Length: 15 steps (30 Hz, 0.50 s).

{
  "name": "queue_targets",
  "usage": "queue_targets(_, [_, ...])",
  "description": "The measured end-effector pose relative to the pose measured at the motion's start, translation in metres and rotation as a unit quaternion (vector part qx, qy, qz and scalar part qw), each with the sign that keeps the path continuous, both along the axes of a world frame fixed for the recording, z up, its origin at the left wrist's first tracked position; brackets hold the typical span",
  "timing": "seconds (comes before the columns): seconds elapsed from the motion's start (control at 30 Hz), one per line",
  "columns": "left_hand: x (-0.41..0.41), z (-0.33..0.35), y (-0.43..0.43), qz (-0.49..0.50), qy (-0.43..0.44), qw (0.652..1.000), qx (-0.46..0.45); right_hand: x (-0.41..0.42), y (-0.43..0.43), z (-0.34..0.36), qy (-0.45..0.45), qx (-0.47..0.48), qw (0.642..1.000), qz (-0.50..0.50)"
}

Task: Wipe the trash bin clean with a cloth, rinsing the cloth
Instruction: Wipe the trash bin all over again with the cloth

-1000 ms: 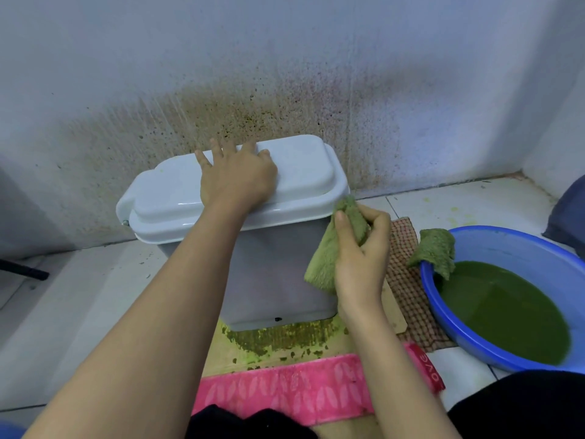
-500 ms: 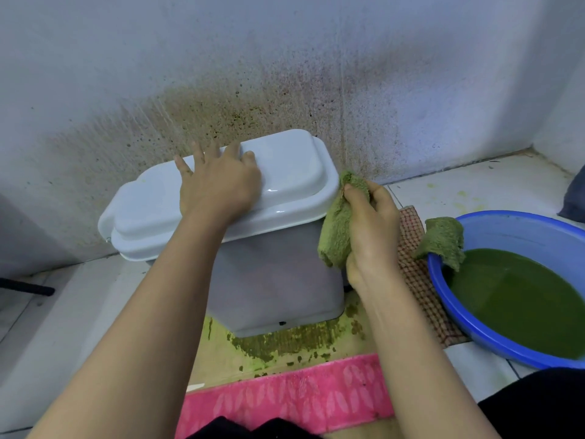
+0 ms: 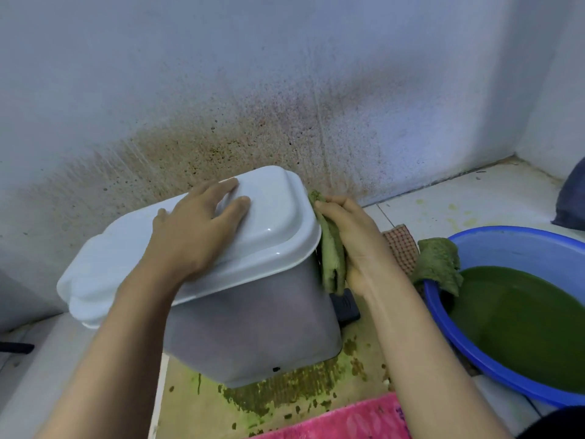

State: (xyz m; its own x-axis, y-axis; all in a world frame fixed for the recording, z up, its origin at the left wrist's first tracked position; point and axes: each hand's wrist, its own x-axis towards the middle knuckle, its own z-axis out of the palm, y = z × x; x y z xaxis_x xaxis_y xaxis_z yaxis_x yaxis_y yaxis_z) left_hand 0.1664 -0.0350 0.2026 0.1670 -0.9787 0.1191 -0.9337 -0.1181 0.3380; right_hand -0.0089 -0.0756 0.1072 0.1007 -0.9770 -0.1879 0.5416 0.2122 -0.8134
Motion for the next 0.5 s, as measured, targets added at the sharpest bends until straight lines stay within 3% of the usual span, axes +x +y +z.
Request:
queue_targets(0.07, [0.001,0.009,-0.014,-0.019,0.042,0.999,0.021,-0.003,0.023,-0.006,-0.012,0.002,1.0,-0.006])
queue_targets(0.2, [-0.01,0.007,-0.033,-0.019,0.011,0.999,0.03,0.0,0.026,-0.004,-0.028,0.005,0.999,-0.036])
queue_targets(0.5, [-0.017,-0.008,-0.03,0.002,-0.02,0.995,-0.102,0.007,-0.041,0.014,0.083,-0.019,0.996,-0.01])
